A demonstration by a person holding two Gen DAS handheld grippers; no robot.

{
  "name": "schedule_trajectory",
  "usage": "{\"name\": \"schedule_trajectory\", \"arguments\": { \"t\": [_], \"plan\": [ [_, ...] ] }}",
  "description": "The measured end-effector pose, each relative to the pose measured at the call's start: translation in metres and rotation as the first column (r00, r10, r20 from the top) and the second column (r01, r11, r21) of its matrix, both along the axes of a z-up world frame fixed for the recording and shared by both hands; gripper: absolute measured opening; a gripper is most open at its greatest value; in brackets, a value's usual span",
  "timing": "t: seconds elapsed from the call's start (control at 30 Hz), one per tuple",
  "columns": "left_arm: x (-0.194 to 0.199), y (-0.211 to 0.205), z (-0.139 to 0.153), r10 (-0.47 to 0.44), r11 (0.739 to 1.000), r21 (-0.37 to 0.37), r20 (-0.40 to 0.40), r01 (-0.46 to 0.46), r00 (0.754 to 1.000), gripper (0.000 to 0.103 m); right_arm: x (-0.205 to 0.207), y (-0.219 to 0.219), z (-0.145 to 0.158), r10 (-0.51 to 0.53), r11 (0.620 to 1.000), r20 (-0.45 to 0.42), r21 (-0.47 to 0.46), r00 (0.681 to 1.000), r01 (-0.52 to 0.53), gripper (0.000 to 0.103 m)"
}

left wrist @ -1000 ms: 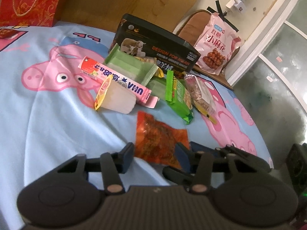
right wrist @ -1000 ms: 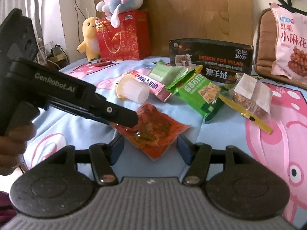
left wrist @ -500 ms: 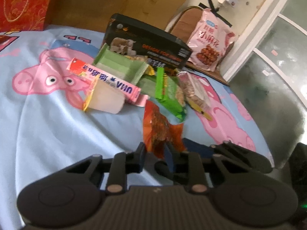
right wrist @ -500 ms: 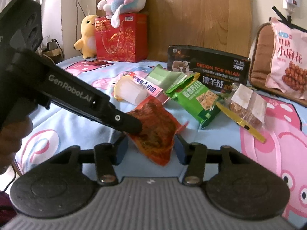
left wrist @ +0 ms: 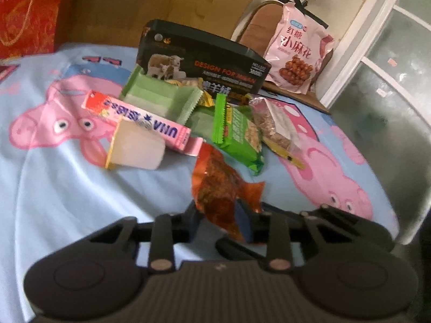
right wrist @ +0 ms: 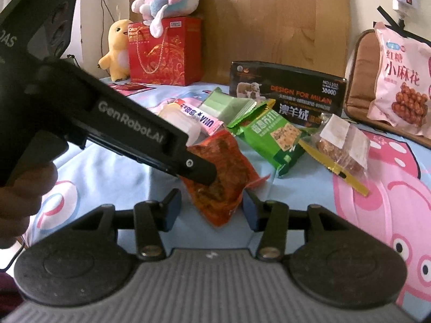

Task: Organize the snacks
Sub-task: 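Hold the orange-red packet raised in the right tool beside the left tool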

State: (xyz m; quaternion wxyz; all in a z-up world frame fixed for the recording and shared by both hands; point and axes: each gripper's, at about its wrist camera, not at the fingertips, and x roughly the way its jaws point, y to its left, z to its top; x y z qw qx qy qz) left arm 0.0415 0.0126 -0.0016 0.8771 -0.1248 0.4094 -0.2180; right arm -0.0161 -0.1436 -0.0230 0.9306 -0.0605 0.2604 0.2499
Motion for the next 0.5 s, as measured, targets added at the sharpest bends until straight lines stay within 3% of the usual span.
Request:
{"name": "schedule_trajectory", "arguments": {
  "t": [0.13, 0.2, 0.5],
  "plan": [
    [-0.002, 0.005, 0.000, -0.010, 0.999, -0.049, -0.009, 0.010, 1.000, 0.019, 0.000, 0.000, 0.000, -0.003, 1.000, 0.000, 0.002, 1.000, 0.003, 0.052],
    [-0.004, 0.005, 0.003, -0.034, 0.996, -0.080, -0.006, 0.034, 0.999, 0.013, -0.001, 0.000, 0.000, 0.003, 1.000, 0.007, 0.007, 1.000, -0.004, 0.045],
    [-0.014, 0.006, 0.022, -0.062, 0.991, -0.115, 0.055, 0.068, 0.997, 0.012, -0.017, 0.001, 0.007, -0.005, 1.000, 0.144, -0.009, 0.990, 0.006, 0.037]
  ]
}}
